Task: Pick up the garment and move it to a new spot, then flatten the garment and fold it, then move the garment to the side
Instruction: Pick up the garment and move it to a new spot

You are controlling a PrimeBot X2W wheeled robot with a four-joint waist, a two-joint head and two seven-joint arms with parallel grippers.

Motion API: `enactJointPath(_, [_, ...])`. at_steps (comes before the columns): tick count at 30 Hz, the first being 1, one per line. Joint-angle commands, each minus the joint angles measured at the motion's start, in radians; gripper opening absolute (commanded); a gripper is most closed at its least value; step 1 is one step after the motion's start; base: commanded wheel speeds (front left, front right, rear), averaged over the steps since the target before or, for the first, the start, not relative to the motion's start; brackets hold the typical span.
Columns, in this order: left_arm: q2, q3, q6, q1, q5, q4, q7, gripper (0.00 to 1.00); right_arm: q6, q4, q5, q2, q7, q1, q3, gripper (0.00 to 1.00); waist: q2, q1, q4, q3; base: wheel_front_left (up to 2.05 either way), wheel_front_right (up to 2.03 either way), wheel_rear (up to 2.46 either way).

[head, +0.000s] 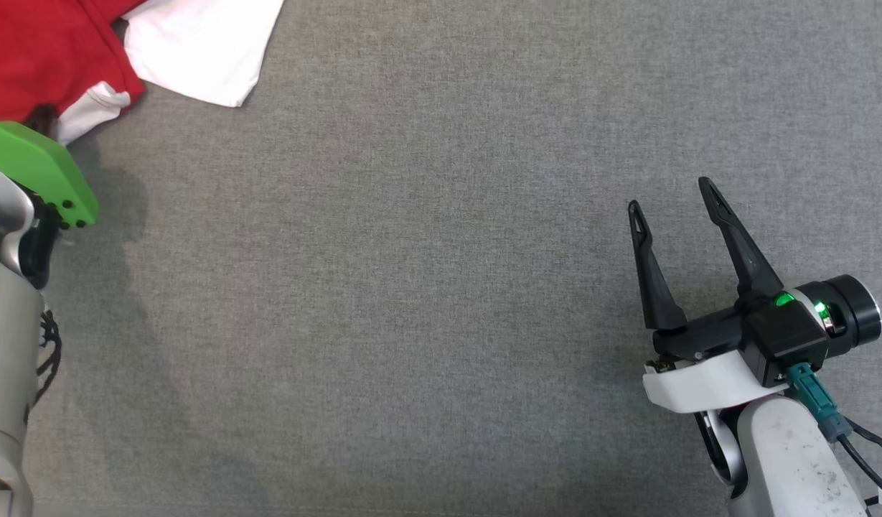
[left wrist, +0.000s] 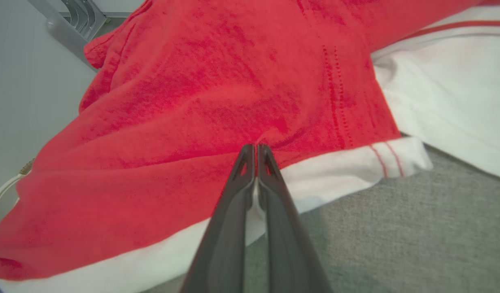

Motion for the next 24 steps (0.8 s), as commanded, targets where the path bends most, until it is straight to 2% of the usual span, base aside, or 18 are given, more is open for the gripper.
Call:
enactJointPath(1, [0.018, -0.002, -0.001, -0.027, 0.012, 0.003, -0.017, 0.0, 0.0, 0.0, 0.011, -0.003, -0.003, -0.008, -0.001, 1.0, 0.0, 0.0, 0.005, -0.015, 0.0, 0.0, 0.0])
enactJointPath(12, [0.082, -0.025, 0.006, -0.077, 0.039, 0.016, -0.132, 0.0, 0.0, 0.034, 0.066, -0.003, -0.003, 0.003, 0.006, 1.0, 0.0, 0.0, 0.002, -0.153, 0.0, 0.0, 0.0])
enactJointPath(19, [0.097, -0.081, 0.0, -0.109, 0.072, -0.036, -0.144, 0.0, 0.0, 0.053, 0.11, -0.003, -0.003, 0.036, -0.011, 1.0, 0.0, 0.0, -0.022, -0.274, 0.0, 0.0, 0.0])
enactJointPath(24, [0.091, -0.152, -0.001, -0.112, 0.067, -0.127, -0.123, 0.0, 0.0, 0.06, 0.14, -0.003, -0.003, 0.062, -0.033, 1.0, 0.0, 0.0, -0.059, -0.353, 0.0, 0.0, 0.0])
